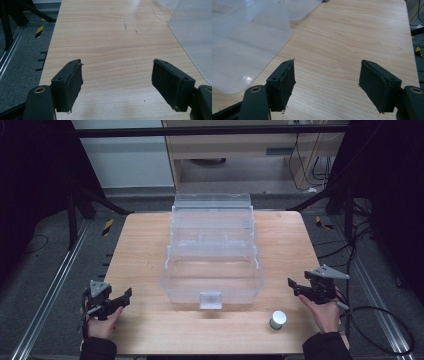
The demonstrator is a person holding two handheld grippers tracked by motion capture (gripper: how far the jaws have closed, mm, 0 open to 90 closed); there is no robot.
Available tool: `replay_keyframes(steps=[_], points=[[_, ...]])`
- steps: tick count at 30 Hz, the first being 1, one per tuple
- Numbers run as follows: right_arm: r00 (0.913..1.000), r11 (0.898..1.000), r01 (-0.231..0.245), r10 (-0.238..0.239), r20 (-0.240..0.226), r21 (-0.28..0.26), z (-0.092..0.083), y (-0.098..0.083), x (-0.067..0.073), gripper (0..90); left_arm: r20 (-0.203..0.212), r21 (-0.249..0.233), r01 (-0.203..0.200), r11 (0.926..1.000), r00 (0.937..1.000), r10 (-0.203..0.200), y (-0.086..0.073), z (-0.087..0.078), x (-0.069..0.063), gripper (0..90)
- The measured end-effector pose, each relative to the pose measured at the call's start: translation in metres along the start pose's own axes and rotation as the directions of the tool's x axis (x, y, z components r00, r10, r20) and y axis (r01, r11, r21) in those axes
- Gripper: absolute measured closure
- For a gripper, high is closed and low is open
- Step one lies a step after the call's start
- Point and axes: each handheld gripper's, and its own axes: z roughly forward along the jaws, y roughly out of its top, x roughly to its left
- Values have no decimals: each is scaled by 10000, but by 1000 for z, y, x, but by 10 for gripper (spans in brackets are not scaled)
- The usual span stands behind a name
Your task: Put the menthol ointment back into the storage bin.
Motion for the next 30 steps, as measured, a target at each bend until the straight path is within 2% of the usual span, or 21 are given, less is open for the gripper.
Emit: replay_keyframes(steps=[3,4,7,9,10,11,17,19,21,22,25,30], points=[[9996,9999,158,-157,-221,24,-3,6,4,302,-92,14,-30,10000,10000,30,0,0,0,241],[9984,9991,426,-424,-366,56,-8,14,7,303,-46,8,8,10000,10000,-8,0,0,0,241],[9951,9967,806,-799,-576,93,-18,27,12,301,-18,62,-61,10000,10000,61,-1,1,0,240],[9940,9962,855,-844,-696,131,-22,31,14,296,-28,82,-53,10000,10000,53,-1,1,0,239],[9900,9929,1184,-1176,-774,59,-29,40,17,296,3,145,-64,9999,10000,64,-1,2,-1,238],[9880,9915,1299,-1290,-850,57,-32,44,17,296,3,145,-64,9999,10000,64,-1,2,-1,237],[9798,9868,1619,-1604,-1194,37,-46,59,19,296,-20,227,-140,9996,9999,141,-2,4,-2,230],[9731,9822,1859,-1804,-1432,261,-51,64,20,296,-36,294,-163,9994,9999,164,-2,5,-2,229],[9713,9809,1915,-1843,-1502,350,-52,66,21,296,-18,319,-168,9993,9999,169,-2,5,-2,227],[9641,9739,2204,-2089,-1642,549,-53,69,22,296,-26,341,-245,9991,9997,246,-2,6,-2,227],[9519,9621,2618,-2444,-1850,759,-55,72,26,301,-29,413,-294,9987,9996,296,-2,7,-3,226],[9318,9442,3089,-2764,-2351,1142,-55,77,33,309,17,501,-326,9982,9995,326,-3,8,-3,224]])
